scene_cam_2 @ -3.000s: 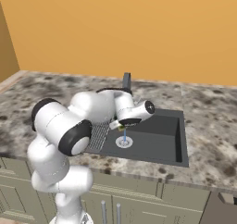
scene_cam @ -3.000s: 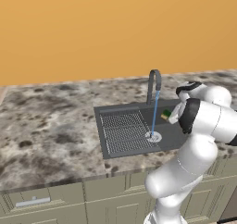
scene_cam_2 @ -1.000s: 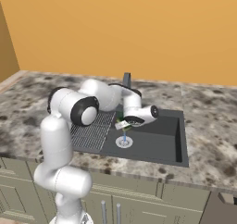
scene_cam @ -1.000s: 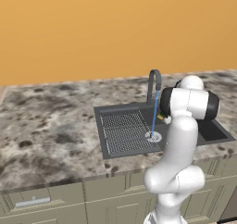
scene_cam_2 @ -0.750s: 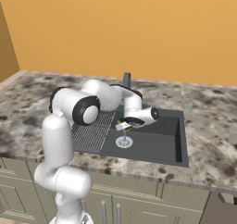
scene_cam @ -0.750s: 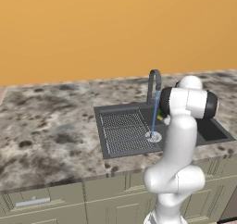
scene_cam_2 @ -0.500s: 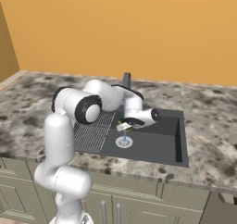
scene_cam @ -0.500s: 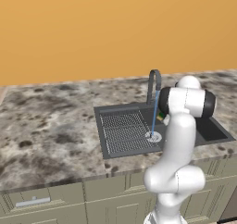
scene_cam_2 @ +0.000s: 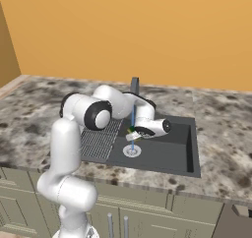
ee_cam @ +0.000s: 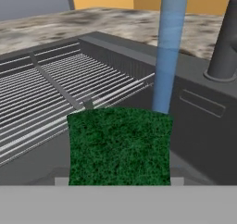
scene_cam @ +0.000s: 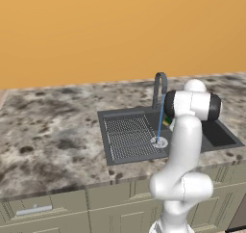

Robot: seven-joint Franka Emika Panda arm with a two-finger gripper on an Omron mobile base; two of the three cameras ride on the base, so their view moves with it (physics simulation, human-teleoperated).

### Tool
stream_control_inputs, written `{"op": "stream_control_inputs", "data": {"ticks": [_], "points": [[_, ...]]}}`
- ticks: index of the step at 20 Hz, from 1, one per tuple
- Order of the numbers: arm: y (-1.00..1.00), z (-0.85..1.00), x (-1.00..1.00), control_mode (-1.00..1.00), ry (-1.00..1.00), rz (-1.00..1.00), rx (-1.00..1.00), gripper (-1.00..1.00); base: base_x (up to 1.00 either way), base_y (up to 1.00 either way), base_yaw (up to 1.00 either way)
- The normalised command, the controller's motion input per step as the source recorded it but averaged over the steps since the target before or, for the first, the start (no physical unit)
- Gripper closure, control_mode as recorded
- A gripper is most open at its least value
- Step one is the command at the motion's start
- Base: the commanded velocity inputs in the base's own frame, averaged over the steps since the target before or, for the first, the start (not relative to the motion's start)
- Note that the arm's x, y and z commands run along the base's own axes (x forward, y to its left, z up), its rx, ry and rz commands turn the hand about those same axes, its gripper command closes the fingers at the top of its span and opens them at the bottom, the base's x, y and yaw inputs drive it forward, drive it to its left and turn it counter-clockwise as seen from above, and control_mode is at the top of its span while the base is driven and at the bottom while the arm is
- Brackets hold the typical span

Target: Soak the sponge with water for a few seconds and then drop it inside the sink.

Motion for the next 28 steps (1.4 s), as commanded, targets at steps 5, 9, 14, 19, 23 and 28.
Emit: {"op": "stream_control_inputs", "data": {"ticks": [5, 9, 14, 19, 23, 28], "points": [[0.00, -0.02, 0.10, -1.00, 0.00, 0.00, 0.00, 1.00, 0.00, 0.00, 0.00], [0.00, -0.03, 0.09, -1.00, 0.00, 0.00, 0.01, 1.00, 0.00, 0.00, 0.00], [0.00, -0.08, 0.21, -1.00, 0.00, 0.00, 0.00, 1.00, 0.00, 0.00, 0.00], [0.00, -0.12, 0.32, -1.00, 0.00, 0.00, 0.00, 1.00, 0.00, 0.00, 0.00], [0.00, -0.20, 0.39, -1.00, 0.00, 0.00, 0.00, 1.00, 0.00, 0.00, 0.00], [0.00, -0.22, 0.43, -1.00, 0.00, 0.00, 0.00, 1.00, 0.00, 0.00, 0.00]]}}
